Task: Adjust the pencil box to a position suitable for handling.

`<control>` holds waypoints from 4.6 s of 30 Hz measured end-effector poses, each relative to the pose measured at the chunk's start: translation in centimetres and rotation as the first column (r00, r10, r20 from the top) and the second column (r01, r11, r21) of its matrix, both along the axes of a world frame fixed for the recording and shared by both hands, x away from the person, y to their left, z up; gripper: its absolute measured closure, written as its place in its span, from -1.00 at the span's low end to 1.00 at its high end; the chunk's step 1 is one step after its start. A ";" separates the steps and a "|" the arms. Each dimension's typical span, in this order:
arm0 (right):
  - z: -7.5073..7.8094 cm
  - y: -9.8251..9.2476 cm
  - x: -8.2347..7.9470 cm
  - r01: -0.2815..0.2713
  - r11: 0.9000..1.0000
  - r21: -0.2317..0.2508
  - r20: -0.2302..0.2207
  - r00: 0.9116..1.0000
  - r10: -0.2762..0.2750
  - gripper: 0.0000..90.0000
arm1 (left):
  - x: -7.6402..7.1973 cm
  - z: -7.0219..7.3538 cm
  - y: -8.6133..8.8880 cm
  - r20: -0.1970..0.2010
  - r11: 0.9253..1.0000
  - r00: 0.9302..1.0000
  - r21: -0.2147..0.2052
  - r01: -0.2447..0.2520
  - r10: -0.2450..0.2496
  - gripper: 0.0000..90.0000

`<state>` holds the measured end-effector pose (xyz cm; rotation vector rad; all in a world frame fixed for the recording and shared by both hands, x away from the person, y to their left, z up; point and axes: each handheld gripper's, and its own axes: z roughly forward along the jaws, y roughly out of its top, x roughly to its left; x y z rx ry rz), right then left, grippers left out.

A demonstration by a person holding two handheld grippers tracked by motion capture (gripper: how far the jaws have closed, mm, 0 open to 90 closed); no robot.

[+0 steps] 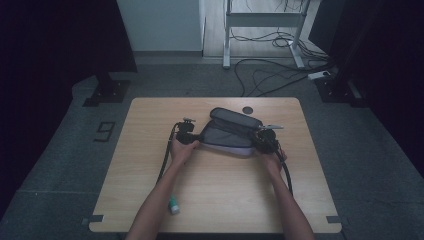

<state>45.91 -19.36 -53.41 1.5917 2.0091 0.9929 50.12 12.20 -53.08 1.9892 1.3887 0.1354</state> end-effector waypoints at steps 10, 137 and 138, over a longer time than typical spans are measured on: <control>2.1 0.2 -1.2 -0.022 1.000 0.007 0.066 0.998 0.022 0.87 | -0.8 2.2 0.8 0.037 0.999 0.999 -0.032 0.020 -0.019 0.70; 3.6 6.0 -12.2 -0.264 0.964 0.032 0.224 0.942 0.250 -0.15 | -13.6 3.4 11.6 0.196 0.988 0.980 -0.151 0.018 0.012 -0.31; 3.5 6.2 -12.4 -0.273 0.961 0.037 0.222 0.940 0.259 -0.15 | -13.6 3.4 11.8 0.193 0.989 0.981 -0.150 0.018 0.011 -0.31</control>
